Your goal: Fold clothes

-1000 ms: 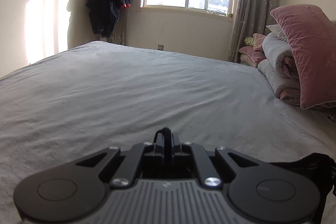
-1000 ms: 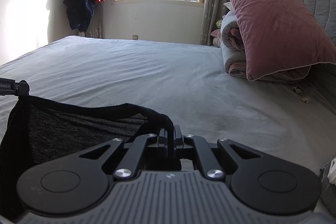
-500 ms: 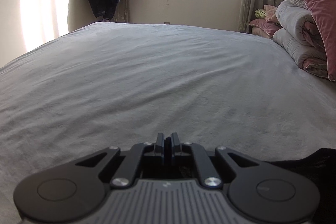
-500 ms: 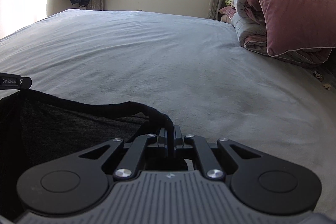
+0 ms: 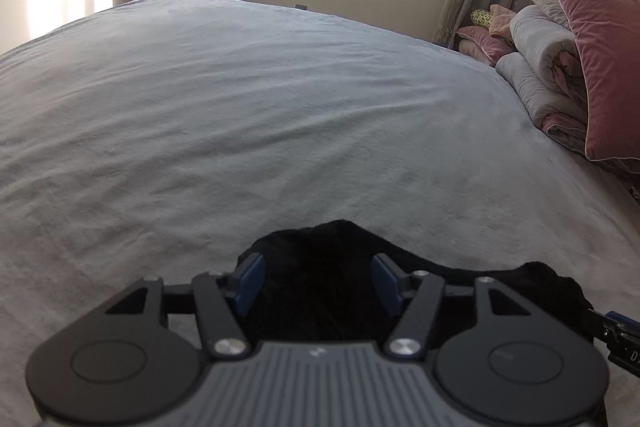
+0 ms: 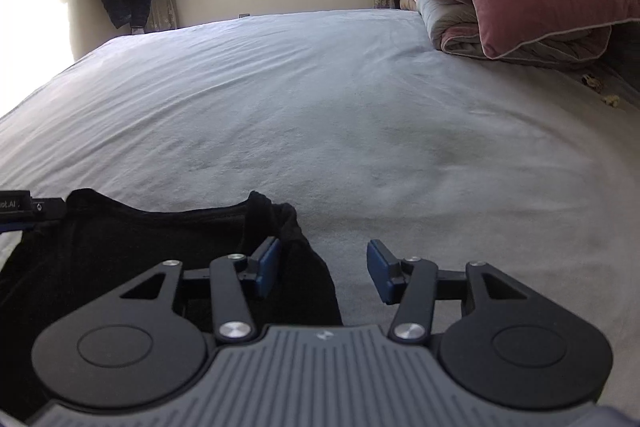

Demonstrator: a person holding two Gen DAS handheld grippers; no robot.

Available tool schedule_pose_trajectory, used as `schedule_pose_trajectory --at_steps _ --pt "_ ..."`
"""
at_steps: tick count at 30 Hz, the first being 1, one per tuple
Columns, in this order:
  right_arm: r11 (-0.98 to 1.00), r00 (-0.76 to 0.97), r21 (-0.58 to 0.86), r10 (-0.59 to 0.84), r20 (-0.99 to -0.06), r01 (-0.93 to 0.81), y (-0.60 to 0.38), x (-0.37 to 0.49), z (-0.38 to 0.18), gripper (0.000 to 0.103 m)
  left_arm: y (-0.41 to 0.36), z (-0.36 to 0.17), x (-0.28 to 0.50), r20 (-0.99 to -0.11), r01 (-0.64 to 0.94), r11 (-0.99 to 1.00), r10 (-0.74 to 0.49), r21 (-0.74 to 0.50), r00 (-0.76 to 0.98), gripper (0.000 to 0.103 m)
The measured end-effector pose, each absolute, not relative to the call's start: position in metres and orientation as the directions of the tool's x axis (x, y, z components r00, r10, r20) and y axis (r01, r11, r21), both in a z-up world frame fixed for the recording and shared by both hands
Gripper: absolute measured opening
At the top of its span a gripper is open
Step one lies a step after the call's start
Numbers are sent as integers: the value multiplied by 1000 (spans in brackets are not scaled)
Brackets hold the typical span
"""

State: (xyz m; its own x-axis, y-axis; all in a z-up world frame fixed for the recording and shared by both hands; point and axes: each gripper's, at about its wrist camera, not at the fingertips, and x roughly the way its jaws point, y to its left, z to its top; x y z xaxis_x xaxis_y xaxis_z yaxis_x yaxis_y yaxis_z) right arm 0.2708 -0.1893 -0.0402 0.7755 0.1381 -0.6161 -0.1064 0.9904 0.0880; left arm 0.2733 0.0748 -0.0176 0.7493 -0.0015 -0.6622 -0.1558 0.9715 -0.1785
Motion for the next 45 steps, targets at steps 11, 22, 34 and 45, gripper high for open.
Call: schedule_pose_trajectory --at_steps 11,22,34,45 --pt "975 696 202 209 -687 -93 -215 170 -14 52 102 -13 165 -761 -147 965 -73 -217 645 66" --pt "899 523 439 373 -766 2 -234 73 -38 52 139 -36 49 -813 -116 921 -264 -373 519 61" --pt "691 457 715 603 -654 112 -260 -47 -64 40 167 -50 -68 -732 -108 789 -497 -605 466 59" --pt "537 447 838 727 -520 102 -242 -130 -77 43 158 -60 -150 -610 -20 733 -550 -680 571 59"
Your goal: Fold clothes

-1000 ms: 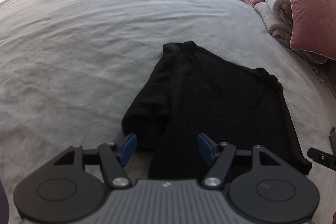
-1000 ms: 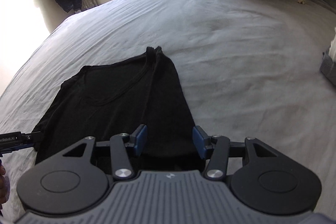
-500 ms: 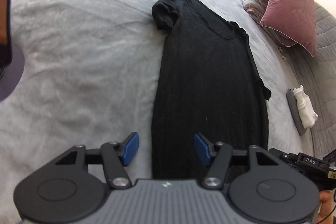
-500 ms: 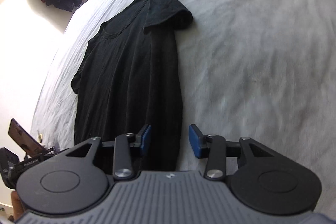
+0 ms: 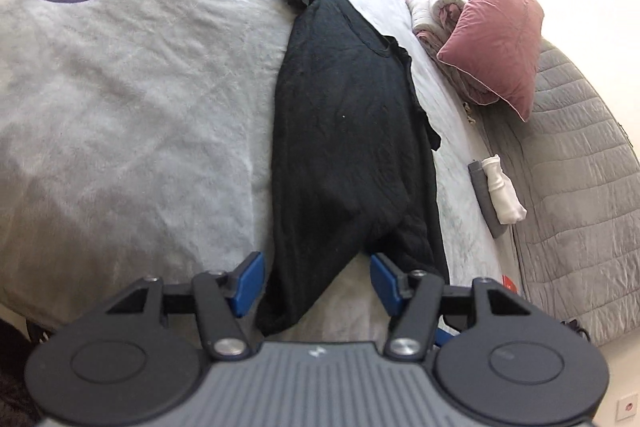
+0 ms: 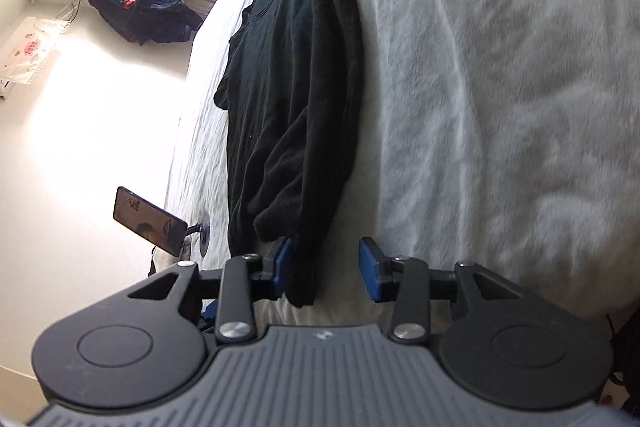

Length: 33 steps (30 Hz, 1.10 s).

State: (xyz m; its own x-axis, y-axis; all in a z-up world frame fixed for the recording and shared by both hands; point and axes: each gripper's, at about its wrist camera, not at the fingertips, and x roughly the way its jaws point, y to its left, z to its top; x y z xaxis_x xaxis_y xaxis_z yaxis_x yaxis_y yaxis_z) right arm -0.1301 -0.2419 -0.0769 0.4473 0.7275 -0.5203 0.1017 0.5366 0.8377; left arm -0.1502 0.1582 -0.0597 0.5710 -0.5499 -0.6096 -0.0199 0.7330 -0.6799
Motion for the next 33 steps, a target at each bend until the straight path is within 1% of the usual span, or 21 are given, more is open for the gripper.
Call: schedule_pose_trajectory --at_steps 4,6,8,9,10,11,12,13,16,19,24,26,29,33 --pt "561 434 827 734 -523 47 -218 -133 -78 43 141 -55 -157 -621 42 800 -497 -599 605 59" --pt "578 433 816 733 -524 9 -206 -130 -78 43 136 -55 -156 -640 34 831 -453 -556 620 51" --pt "592 431 805 735 -524 -30 -195 -125 -79 42 133 -55 -155 -667 7 859 -402 -512 627 14" --pt "606 421 793 734 -533 -52 -191 -122 -78 39 136 -56 -153 -675 -13 858 -394 -513 623 9" --pt "628 415 775 725 -550 -70 -188 -120 -76 29 140 -57 -151 -679 -32 851 -394 -524 619 7" --pt "652 411 755 710 -572 -75 -188 -119 -75 15 145 -57 -150 -678 -50 838 -403 -544 615 4" --pt "675 408 733 694 -594 -80 -188 -117 -73 9 150 -57 -149 -673 -67 823 -412 -565 614 4" --pt "689 412 721 680 -606 -78 -192 -118 -71 7 155 -56 -148 -669 -81 810 -418 -581 615 3" --pt "742 441 667 621 -648 -65 -209 -121 -61 7 168 -47 -151 -659 -118 778 -429 -617 618 3" --pt "819 494 571 519 -698 -54 -237 -127 -37 7 184 -34 -152 -659 -161 743 -443 -649 608 3" --pt "897 576 432 401 -712 -91 -279 -135 16 7 195 -15 -161 -626 -148 698 -503 -701 595 2" --pt "911 585 395 384 -715 -115 -283 -136 26 7 192 -14 -163 -637 -135 710 -510 -691 578 2" --pt "926 575 352 363 -733 -137 -283 -137 28 7 183 -22 -161 -691 -134 761 -481 -635 540 2" --pt "933 499 335 356 -790 -135 -275 -133 1 7 178 -44 -153 -770 -171 817 -418 -551 483 2"
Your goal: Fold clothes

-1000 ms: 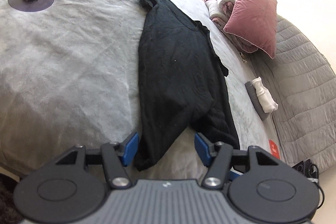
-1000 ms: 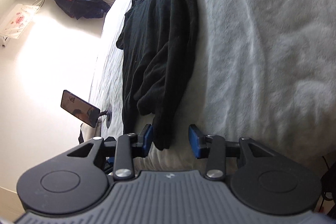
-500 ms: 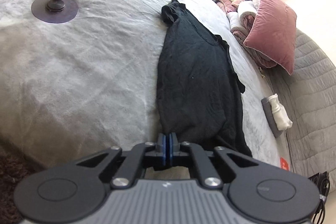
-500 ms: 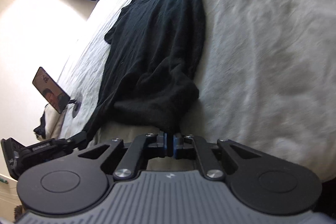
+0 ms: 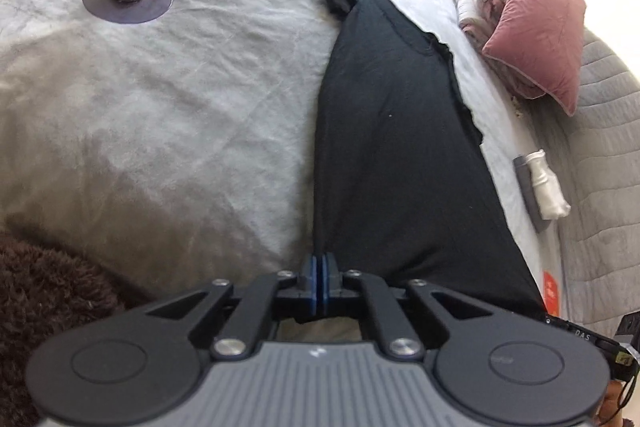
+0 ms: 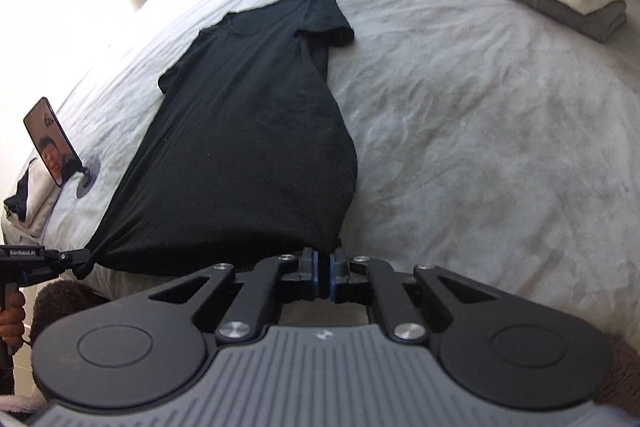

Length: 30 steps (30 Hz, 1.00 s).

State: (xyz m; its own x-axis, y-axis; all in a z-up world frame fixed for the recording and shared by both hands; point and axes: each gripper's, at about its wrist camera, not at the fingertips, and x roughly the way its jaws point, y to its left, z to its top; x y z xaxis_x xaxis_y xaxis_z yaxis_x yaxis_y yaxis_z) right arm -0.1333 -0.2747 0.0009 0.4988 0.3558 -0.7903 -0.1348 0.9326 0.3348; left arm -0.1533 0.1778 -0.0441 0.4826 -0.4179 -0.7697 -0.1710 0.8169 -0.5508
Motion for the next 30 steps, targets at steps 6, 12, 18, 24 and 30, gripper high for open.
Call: schedule_pose_trajectory --at_steps 6,12,18,24,30 --pt "919 398 386 384 -833 -81 -276 -128 -44 16 178 -47 -146 -815 -157 859 -382 -487 437 5" --pt "901 473 422 415 -777 -97 -292 -127 -17 50 173 -25 -132 -825 -106 900 -333 -422 458 38" --pt "898 526 432 406 -747 -80 -304 -89 -5 50 149 -9 -103 -804 -36 908 -350 -418 481 41" --pt "867 553 496 437 -709 -48 -306 -23 -9 50 90 -10 -65 -799 66 912 -389 -406 458 46" --pt "826 546 563 472 -693 1 -311 42 -22 51 47 -15 -19 -793 121 915 -394 -384 464 47"
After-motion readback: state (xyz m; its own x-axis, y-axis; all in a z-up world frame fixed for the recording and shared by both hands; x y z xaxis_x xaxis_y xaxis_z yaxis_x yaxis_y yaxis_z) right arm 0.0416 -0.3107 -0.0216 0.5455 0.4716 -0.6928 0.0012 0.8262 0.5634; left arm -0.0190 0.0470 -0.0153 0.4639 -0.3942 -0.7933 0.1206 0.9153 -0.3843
